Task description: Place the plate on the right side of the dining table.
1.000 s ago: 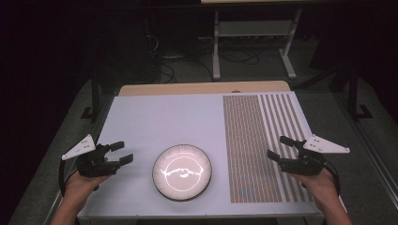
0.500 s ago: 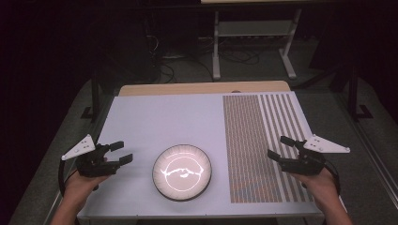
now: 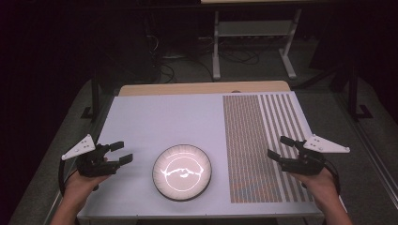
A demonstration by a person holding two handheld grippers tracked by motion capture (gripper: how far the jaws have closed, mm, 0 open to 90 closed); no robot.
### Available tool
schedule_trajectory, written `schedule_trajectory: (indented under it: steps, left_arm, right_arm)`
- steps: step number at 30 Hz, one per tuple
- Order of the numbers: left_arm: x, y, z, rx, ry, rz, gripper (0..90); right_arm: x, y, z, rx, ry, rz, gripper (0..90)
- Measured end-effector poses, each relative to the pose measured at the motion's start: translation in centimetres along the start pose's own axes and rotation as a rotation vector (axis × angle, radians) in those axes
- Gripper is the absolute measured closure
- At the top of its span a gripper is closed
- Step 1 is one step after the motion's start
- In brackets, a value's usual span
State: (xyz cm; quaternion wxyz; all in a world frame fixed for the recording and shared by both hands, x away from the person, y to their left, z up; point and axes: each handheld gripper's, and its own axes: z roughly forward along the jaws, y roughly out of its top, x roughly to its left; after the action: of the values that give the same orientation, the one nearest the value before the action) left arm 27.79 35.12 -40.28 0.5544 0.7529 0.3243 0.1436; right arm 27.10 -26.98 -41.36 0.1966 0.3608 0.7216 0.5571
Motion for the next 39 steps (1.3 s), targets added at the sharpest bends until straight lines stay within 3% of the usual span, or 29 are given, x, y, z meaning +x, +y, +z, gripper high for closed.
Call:
schedule_trajectory:
  steps: [14,20,39]
  left_arm:
    - [0.0,0.1,0.0,0.004,0.003,-0.013,28.6]
    - [0.0,0.2,0.3,0.035,0.017,-0.038,26.9]
    - [-1.1,1.1,1.3,0.061,-0.009,-0.091,27.0]
  right_arm:
    - [0.1,0.1,0.1,0.007,0.002,-0.001,23.0]
    - [0.4,0.3,0.4,0.030,0.017,-0.002,23.0]
    - [2.9,2.2,3.2,0.134,0.146,-0.034,31.4]
